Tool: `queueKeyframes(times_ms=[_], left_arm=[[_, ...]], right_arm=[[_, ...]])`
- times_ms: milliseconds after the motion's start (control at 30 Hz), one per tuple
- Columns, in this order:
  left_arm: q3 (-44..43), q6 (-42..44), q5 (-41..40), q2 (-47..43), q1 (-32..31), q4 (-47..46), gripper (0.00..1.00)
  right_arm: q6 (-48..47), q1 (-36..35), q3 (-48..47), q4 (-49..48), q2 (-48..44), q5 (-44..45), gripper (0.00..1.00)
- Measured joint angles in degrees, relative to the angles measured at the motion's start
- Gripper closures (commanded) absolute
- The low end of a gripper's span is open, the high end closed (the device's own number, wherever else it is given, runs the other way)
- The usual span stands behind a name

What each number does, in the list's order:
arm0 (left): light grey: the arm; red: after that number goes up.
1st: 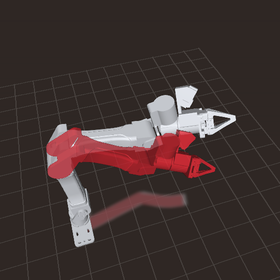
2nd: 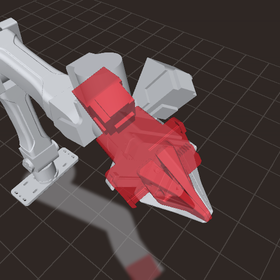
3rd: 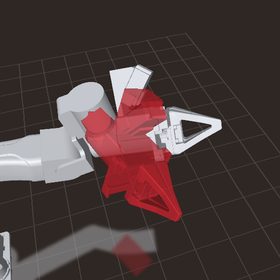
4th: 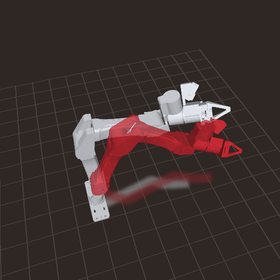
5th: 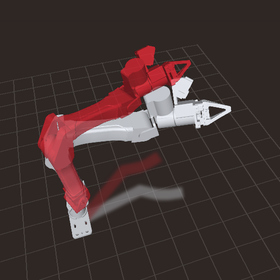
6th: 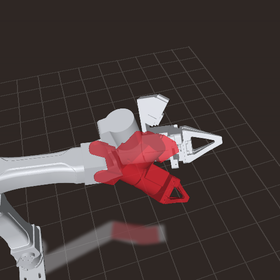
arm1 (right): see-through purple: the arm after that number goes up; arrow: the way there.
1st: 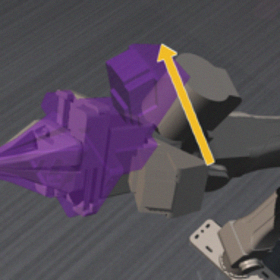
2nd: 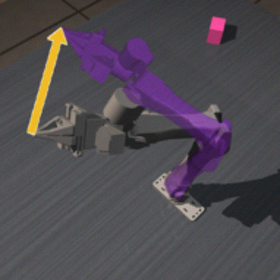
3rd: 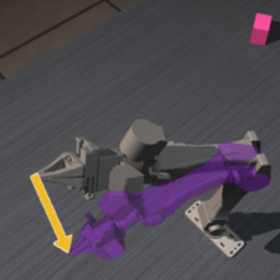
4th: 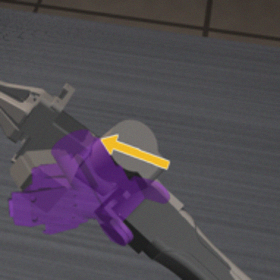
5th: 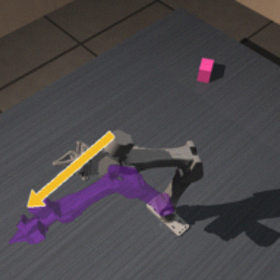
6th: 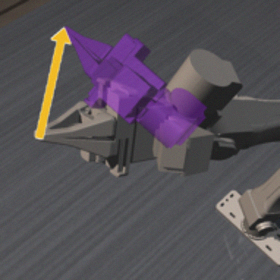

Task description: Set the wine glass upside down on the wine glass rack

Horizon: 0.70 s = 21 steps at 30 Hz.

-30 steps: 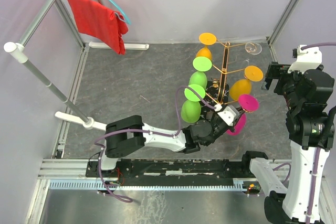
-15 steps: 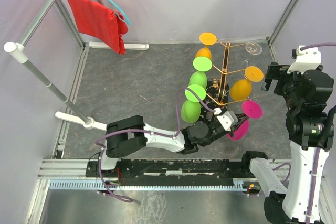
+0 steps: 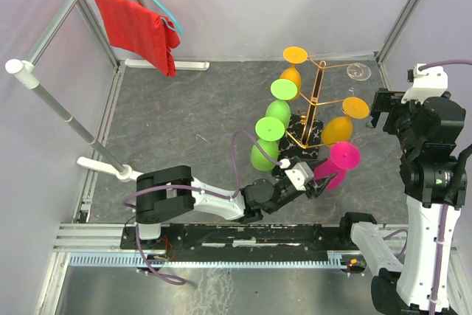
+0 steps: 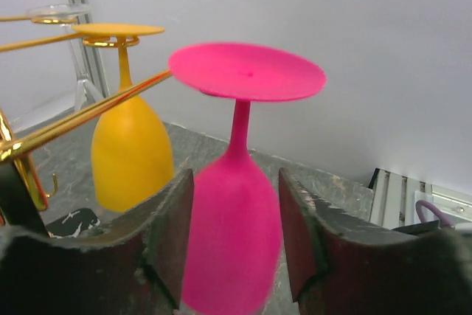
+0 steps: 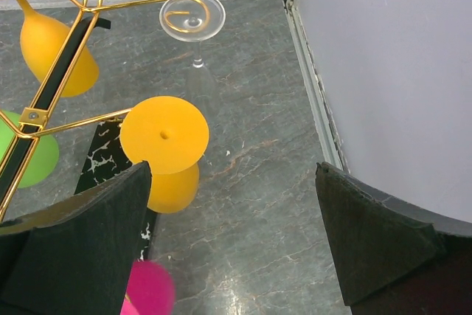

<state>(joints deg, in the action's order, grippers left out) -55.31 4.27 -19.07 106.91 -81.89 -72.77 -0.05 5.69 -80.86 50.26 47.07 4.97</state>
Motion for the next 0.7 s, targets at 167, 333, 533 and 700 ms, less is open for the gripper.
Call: queueKeyframes(times_ms=[167,333,533,700], left_arm=[[0.7,0.0,-1.9,0.0,0.0,0.2,0.22],[3.4,-0.2,-3.4,-1.0,0.0,0.2,0.06],[11.3,-2.4,-5.1,-5.3,-0.6,0.7,0.01],[14.9,-2.0,-9.5,-11.2,-4.7,6.4,0.01]], right_arm=[[0.0,0.0,0.0,0.0,0.4,0.0,0.00],[0.0,0.0,0.1,0.1,0.9,-0.8,0.00],[0.0,0.0,0.1,0.6,2.6,-3.0,0.00],[0.0,0.0,0.1,1.0,3.8,-3.6,0.00]])
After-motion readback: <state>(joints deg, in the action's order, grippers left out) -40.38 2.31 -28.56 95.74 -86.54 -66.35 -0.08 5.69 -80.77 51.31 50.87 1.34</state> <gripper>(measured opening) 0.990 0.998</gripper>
